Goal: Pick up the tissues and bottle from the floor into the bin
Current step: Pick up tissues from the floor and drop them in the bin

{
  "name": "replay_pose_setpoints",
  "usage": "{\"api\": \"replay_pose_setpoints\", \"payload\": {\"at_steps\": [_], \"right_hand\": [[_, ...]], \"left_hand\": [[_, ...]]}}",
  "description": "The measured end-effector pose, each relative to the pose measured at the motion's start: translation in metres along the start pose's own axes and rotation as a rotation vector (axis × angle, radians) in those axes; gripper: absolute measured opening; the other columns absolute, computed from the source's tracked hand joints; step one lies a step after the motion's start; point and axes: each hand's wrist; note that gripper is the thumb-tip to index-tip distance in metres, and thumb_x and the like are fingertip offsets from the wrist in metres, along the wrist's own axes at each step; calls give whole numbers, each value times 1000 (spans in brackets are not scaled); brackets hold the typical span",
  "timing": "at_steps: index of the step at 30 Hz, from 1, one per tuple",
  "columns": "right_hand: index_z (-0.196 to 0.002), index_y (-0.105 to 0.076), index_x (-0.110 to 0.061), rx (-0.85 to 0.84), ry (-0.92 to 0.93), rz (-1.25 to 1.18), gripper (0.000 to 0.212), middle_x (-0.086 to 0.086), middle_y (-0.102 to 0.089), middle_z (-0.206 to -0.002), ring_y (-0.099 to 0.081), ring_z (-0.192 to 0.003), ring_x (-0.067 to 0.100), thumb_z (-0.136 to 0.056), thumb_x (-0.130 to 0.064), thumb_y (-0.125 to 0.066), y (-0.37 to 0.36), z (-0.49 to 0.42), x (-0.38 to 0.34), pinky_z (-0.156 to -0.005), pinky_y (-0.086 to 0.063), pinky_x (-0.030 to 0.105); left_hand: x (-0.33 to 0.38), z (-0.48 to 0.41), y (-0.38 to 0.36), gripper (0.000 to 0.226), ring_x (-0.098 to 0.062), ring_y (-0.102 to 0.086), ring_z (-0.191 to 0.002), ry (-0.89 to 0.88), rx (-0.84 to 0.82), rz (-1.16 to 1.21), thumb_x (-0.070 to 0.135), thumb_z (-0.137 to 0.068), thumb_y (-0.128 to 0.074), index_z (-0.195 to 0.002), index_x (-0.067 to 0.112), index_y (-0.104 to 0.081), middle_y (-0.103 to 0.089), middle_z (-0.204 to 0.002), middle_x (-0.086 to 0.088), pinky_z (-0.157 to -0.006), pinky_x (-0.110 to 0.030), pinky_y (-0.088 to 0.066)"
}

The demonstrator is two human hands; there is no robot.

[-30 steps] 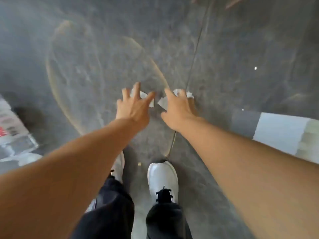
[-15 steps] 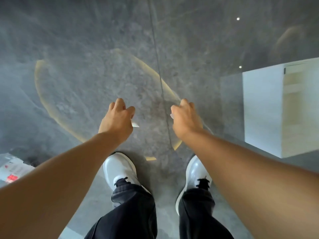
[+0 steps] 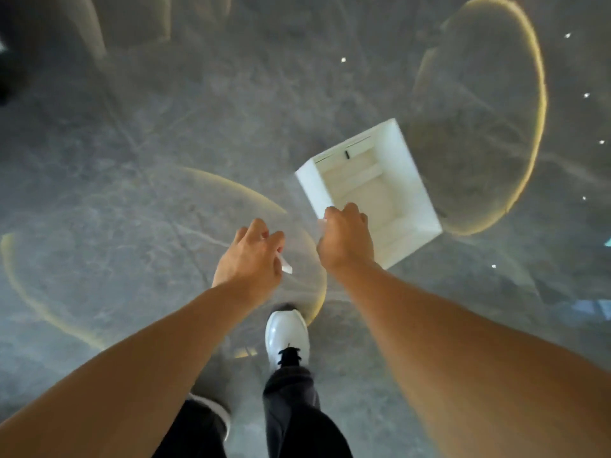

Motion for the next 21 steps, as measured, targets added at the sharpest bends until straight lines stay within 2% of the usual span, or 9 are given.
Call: {"api": "replay_pose_setpoints", "payload": {"at_steps": [3, 6, 8, 10, 13, 17, 19, 21], "right_hand": [[-117, -56, -10, 17, -95, -67, 31, 14, -47, -121, -45, -115, 34, -88, -3, -50, 19, -2, 52, -86, -46, 37], [-122, -54, -11, 38, -177, -128, 35, 14, -46, -124, -46, -115, 34, -88, -4, -52, 27, -8, 100, -91, -45, 36], [-121, -55, -11, 61, -200, -171, 33, 14, -47, -123, -49, -113, 35, -88, -6, -52, 26, -15, 123, -91, -46, 37], [-119, -57, -12, 90, -217, -226, 32, 14, -48, -121, -50, -111, 35, -88, -7, -53, 23, -23, 139, -89, -47, 37], [-119, -59, -12, 135, -207, -320, 31, 14, -48, -121, -50, -111, 35, -88, -9, -55, 14, -40, 153, -90, -49, 39], [-135, -43, -24, 101, -209, -409, 50, 11, -41, -129, -46, -116, 37, -88, -19, -59, 1, -61, 157, -79, -43, 35], [-143, -33, -31, 59, -199, -384, 62, 12, -38, -135, -46, -119, 39, -88, -21, -60, -3, -64, 158, -86, -43, 38], [-147, -27, -33, 42, -191, -342, 67, 12, -37, -139, -47, -121, 39, -89, -21, -59, -3, -61, 156, -95, -44, 41]], "left_hand": [[48, -31, -4, 17, -27, -48, -101, -62, -8, -28, 16, -81, -50, -97, 22, -55, -46, -110, -5, -67, -43, -53], [95, -67, -16, 18, -29, -53, -96, -86, -26, -20, 16, -83, -51, -100, 22, -56, -47, -111, -7, -67, -38, -50], [119, -91, -26, 17, -27, -54, -86, -20, -37, 18, 16, -85, -52, -101, 22, -57, -47, -111, -7, -61, -30, -42], [137, -113, -38, 18, -23, -50, -83, 69, -32, 66, 17, -84, -53, -101, 23, -57, -46, -111, -5, -59, -29, -39], [149, -143, -57, 24, -28, -54, -94, 67, -50, 22, 20, -85, -55, -109, 24, -55, -45, -118, -8, -68, -35, -47], [139, -168, -73, 62, -32, -46, -114, 60, -149, -107, 37, -79, -67, -133, 34, -37, -36, -132, -8, -76, -39, -46], [126, -169, -72, 72, -34, -40, -120, 79, -133, -104, 37, -77, -69, -138, 35, -32, -35, -136, -9, -81, -40, -45], [111, -163, -65, 71, -36, -35, -124, 96, -109, -103, 32, -77, -68, -138, 32, -32, -34, -137, -10, -84, -42, -44]]}}
Point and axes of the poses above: each hand's wrist, its own z-axis away from the middle knuckle, its own y-axis out of the back of the hand, x = y × z
